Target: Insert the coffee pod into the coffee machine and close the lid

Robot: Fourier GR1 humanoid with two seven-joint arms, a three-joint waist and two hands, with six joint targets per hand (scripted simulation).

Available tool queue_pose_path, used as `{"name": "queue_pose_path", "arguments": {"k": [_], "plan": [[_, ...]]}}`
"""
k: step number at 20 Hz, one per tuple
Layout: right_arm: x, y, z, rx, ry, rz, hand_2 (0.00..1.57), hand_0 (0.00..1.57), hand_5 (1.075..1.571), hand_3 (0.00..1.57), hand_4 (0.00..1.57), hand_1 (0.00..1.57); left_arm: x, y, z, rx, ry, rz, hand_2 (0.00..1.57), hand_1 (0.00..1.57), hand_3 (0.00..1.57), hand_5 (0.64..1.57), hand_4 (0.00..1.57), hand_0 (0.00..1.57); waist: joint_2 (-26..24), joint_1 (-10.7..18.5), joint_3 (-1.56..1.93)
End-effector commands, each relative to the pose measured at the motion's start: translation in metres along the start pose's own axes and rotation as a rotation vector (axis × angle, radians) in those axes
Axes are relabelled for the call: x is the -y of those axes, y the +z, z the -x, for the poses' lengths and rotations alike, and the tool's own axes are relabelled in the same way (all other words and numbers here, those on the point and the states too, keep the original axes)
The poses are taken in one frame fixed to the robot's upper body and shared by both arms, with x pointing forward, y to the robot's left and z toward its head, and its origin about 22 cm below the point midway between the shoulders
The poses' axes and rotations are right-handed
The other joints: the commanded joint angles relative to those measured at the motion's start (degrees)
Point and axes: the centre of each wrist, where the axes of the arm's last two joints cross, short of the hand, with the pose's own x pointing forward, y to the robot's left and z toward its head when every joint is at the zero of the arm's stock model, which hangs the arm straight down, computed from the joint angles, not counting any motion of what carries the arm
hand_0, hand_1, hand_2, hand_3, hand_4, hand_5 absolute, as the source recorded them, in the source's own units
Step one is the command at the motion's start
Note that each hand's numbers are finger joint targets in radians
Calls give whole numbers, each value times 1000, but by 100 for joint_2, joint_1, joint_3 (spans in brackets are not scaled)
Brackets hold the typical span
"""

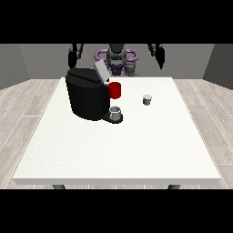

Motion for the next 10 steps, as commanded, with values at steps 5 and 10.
{"name": "queue_pose_path", "arguments": {"k": [5,10], "plan": [[-26,3,6,-11,-49,-23,0,0,1571,0,128,0,1,7,17,84,-20,96,0,0,0,1571,213,0,-82,-138,-86],[-20,-15,-11,205,-102,145,0,0,1571,0,94,0,-36,-32,-23,127,-224,80,0,0,0,1571,0,0,352,-502,-83]]}}
